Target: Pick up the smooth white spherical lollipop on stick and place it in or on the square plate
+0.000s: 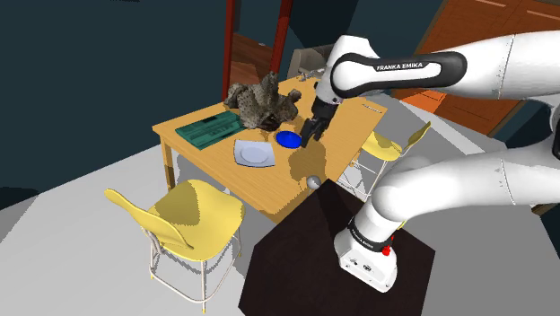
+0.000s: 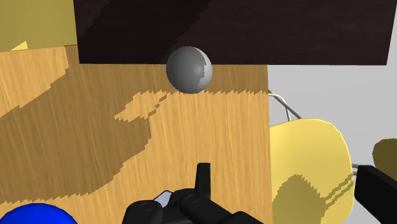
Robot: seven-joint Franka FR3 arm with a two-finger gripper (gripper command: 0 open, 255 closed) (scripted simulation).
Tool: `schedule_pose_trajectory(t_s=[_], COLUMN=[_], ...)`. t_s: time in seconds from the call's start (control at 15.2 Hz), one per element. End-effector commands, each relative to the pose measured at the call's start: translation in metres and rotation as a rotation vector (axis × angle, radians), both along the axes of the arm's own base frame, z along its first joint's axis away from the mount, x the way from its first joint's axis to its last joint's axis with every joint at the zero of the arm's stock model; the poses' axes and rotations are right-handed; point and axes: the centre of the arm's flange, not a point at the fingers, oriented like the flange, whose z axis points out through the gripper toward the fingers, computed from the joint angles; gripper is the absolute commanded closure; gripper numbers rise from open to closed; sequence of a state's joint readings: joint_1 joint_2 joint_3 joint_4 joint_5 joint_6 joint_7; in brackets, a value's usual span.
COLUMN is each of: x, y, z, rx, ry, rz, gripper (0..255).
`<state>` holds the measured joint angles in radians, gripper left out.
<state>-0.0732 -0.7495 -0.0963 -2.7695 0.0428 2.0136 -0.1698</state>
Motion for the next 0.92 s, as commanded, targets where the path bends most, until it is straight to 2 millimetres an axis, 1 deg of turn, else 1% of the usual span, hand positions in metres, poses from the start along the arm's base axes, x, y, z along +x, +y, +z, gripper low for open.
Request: schedule_pose_trajectory(t_s=[0.0,0.66,0.86], x=[-0.002,-0.017,-0.019], y=[-0.01,-0.057,-0.055], z=[-0.024,-0.145,-0.161], rx=[0.003,0.017,0.017], ry=[0.017,0.104,0.104], rz=[0.007,0.036,0.036], gripper=[0,0,0])
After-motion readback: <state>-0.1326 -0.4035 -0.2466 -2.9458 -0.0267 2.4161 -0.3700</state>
